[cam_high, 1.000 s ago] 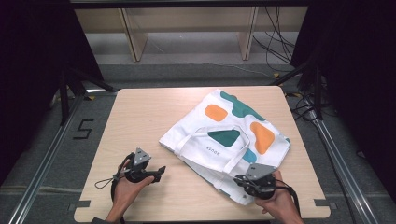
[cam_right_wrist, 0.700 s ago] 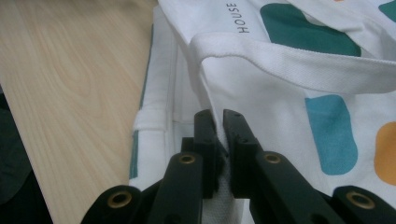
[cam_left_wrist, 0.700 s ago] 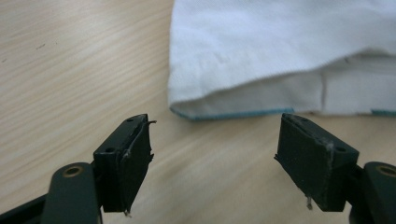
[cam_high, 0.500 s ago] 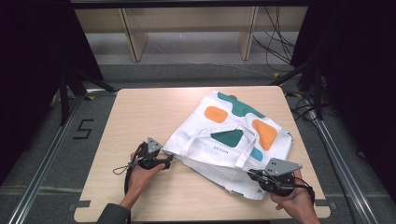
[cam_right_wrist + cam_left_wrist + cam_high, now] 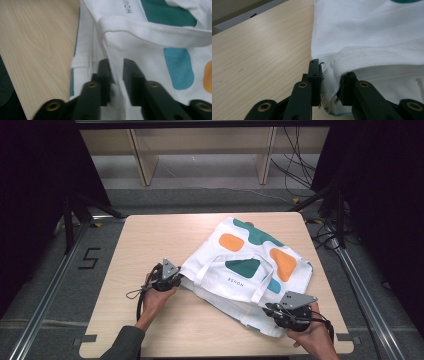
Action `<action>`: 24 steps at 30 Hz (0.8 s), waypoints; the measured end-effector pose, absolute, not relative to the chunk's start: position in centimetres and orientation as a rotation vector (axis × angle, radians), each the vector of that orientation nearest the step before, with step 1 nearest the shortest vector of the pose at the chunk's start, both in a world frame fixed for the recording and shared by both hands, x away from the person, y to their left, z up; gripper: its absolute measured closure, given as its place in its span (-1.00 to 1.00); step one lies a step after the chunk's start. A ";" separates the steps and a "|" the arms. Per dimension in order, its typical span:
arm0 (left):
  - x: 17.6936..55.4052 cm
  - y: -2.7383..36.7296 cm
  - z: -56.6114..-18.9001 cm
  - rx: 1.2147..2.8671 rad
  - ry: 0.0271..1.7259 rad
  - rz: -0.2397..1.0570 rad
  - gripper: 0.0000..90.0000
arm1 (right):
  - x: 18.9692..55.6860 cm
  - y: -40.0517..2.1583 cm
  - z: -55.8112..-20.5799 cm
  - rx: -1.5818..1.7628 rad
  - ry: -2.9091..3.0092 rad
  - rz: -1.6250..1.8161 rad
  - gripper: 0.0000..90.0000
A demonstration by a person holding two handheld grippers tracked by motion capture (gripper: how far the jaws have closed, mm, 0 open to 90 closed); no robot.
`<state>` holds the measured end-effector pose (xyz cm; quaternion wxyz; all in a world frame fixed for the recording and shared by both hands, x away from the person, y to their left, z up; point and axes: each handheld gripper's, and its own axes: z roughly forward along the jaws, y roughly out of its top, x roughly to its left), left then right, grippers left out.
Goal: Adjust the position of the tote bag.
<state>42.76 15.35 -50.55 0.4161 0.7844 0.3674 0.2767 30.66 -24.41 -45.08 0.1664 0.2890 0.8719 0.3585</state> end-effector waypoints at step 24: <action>32.6 18.2 -49.2 2.172 0.817 0.573 0.81 | 32.0 -25.2 -47.3 0.791 2.468 0.792 0.75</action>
